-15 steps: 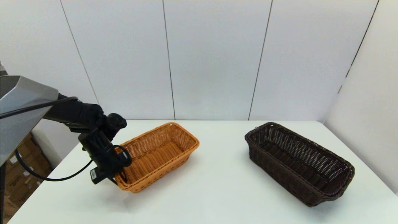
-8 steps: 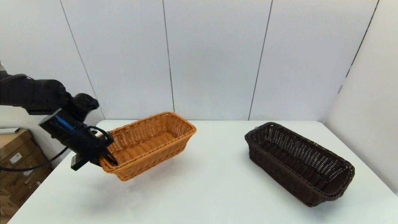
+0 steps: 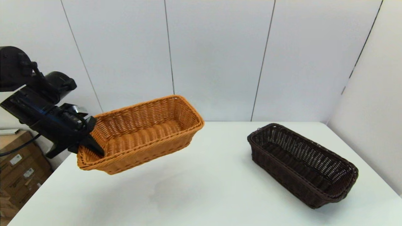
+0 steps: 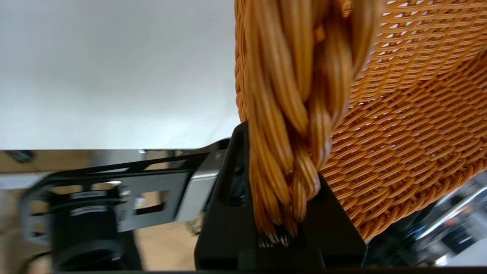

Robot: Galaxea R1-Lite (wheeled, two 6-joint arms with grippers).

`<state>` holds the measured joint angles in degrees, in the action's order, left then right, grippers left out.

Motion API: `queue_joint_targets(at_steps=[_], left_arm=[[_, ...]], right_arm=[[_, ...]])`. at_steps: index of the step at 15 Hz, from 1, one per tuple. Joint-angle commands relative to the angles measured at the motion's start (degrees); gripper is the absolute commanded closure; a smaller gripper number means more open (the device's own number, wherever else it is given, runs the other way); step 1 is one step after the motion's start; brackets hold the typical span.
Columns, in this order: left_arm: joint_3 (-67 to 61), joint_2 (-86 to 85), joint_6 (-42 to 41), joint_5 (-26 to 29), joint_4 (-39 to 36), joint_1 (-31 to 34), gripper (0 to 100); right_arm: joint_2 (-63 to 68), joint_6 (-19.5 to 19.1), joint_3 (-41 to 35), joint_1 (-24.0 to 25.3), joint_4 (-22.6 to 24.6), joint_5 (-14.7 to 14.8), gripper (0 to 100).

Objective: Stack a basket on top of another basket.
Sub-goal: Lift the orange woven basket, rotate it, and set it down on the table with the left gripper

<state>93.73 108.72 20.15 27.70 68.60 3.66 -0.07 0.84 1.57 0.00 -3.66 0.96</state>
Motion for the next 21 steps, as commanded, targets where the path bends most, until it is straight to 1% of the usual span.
queue_joint_targets(at_steps=[1,5,10,12,18,21], left_arm=[[2.8,2.2,-8.5,0.8,4.5,-2.2,100],[4.2,6.5,-14.4,0.9,4.4,-7.3,100],[10.9,13.4,-15.0,1.0,4.2,-11.7,100],[12.8,15.6,-15.1,1.8,4.2,-12.8,100],[18.6,24.8,-14.5,1.2,4.3,-17.7,100],[18.9,27.8,-13.6,0.7,1.5,-18.5,100]], right_arm=[[0.1,0.0,0.0,0.0,0.0,0.0,0],[0.1,0.0,0.0,0.0,0.0,0.0,0],[0.1,0.0,0.0,0.0,0.0,0.0,0],[0.1,0.0,0.0,0.0,0.0,0.0,0],[0.1,0.0,0.0,0.0,0.0,0.0,0],[0.1,0.0,0.0,0.0,0.0,0.0,0]])
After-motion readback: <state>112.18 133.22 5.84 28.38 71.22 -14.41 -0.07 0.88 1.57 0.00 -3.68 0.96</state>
